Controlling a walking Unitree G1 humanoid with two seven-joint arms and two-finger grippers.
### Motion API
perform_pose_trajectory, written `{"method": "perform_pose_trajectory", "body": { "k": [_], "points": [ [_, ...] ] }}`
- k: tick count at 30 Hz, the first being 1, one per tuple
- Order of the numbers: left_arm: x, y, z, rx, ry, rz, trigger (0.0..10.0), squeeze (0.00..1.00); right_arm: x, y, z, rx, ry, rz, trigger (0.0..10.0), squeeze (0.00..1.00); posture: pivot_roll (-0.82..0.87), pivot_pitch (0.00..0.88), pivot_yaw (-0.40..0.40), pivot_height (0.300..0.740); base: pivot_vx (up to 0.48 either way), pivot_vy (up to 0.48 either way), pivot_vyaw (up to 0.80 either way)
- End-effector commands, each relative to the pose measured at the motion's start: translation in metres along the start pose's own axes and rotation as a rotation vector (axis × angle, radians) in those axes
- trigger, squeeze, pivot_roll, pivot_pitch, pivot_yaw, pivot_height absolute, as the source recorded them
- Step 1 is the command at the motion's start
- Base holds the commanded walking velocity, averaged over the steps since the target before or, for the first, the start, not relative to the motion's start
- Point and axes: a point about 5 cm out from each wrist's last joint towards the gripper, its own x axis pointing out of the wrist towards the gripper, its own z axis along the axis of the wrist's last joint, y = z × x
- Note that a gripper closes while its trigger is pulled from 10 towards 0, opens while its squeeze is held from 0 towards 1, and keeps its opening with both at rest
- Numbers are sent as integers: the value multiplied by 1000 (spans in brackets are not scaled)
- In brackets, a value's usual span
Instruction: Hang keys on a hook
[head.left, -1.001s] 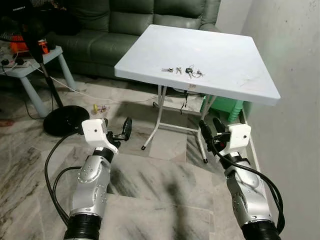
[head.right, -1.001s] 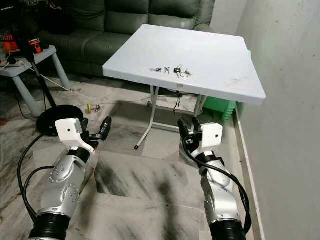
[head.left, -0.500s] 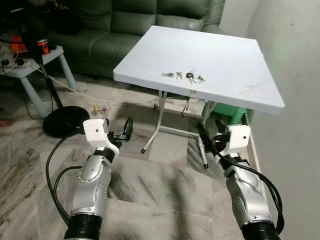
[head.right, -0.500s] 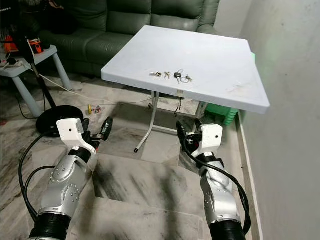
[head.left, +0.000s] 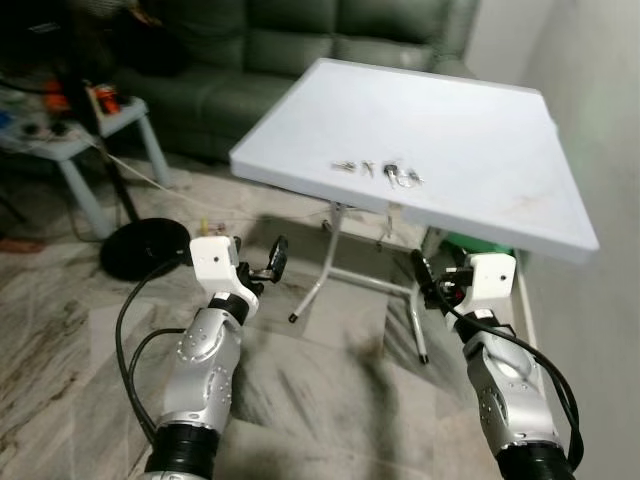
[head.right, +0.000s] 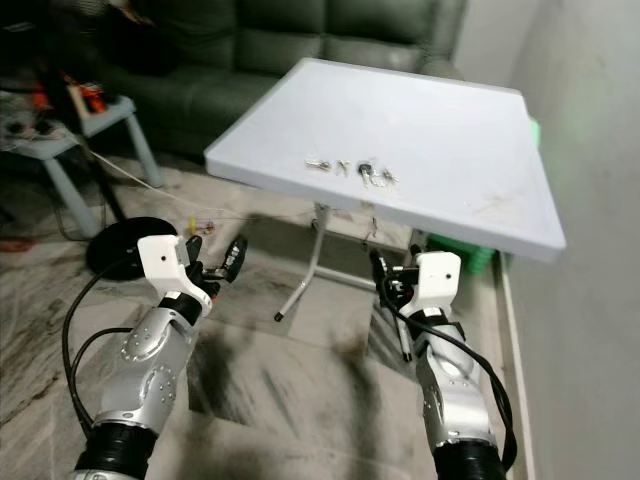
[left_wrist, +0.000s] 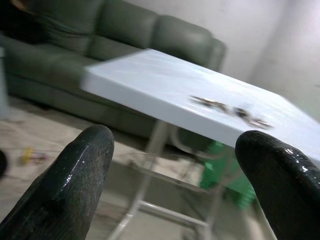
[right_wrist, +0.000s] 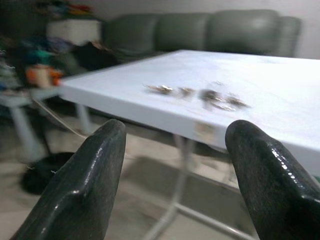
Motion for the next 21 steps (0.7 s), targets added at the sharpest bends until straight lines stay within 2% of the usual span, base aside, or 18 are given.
{"method": "perform_pose_trajectory", "body": {
  "k": [1,21],
  "points": [
    [2,-7,-2,-6,6,-17,10000,0,-2,-6,0,-12,11,-14,10000,0,7,0,-65,715,379,0,0],
    [0,-9,-5,-1,12,-27,10000,0,-3,-2,-2,-21,21,7,10000,0,14,0,-71,715,383,0,0]
  ]
}}
